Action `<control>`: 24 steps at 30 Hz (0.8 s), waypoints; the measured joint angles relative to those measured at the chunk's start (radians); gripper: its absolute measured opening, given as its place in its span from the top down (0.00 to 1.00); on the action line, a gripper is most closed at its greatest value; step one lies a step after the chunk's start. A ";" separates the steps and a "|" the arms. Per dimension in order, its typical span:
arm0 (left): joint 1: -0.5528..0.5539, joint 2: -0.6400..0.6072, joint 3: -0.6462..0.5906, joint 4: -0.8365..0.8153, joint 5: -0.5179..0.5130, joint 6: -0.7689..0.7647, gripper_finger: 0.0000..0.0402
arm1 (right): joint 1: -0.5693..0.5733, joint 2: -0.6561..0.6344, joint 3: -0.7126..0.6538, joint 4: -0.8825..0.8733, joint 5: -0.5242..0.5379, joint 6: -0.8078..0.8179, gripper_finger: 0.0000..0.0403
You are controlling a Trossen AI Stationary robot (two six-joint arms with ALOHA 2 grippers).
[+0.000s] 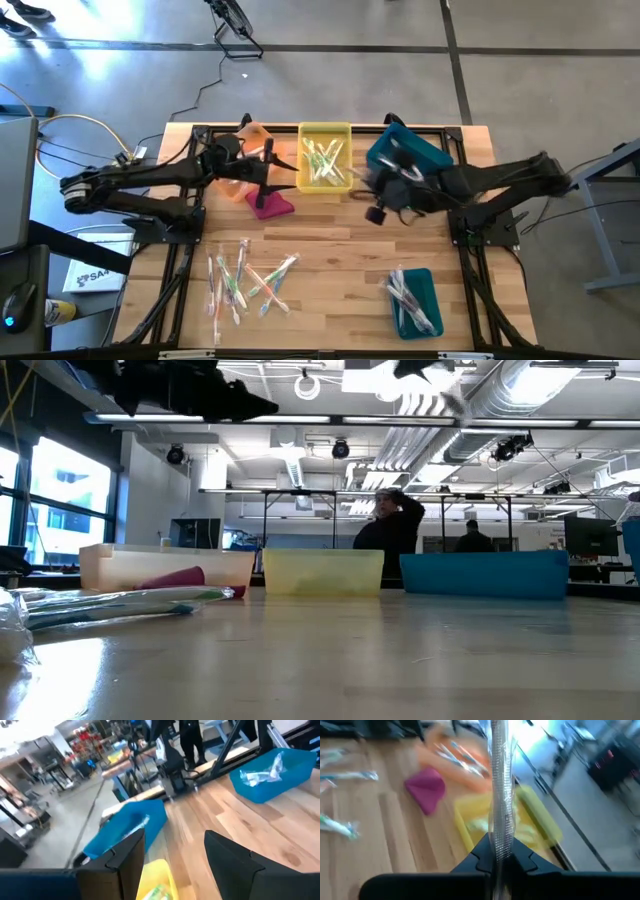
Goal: Pick & Place Toothbrushes
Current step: Put the purple toothbrush into the bottom blue bin
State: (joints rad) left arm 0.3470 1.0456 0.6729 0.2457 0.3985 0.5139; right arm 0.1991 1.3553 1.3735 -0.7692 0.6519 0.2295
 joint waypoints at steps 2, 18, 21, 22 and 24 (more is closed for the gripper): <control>0.000 -0.025 -0.021 0.014 -0.001 0.021 0.51 | 0.042 -0.018 0.000 -0.094 0.060 0.111 0.97; 0.000 -0.500 -0.381 0.117 -0.062 -0.013 0.51 | 0.404 -0.032 -0.126 -0.444 0.342 0.954 0.97; 0.000 -0.570 -0.408 0.120 -0.061 -0.046 0.51 | 0.413 -0.031 -0.211 -0.384 0.316 1.038 0.97; 0.000 -0.590 -0.414 0.113 -0.060 -0.054 0.51 | 0.413 -0.031 -0.238 -0.359 0.295 1.058 0.97; 0.000 -0.626 -0.417 0.088 -0.050 -0.067 0.51 | 0.413 -0.031 -0.281 -0.318 0.243 1.092 0.97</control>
State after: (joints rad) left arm 0.3470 0.4191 0.2554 0.3338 0.3481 0.4469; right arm 0.6117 1.3247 1.0928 -1.0869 0.8950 1.3213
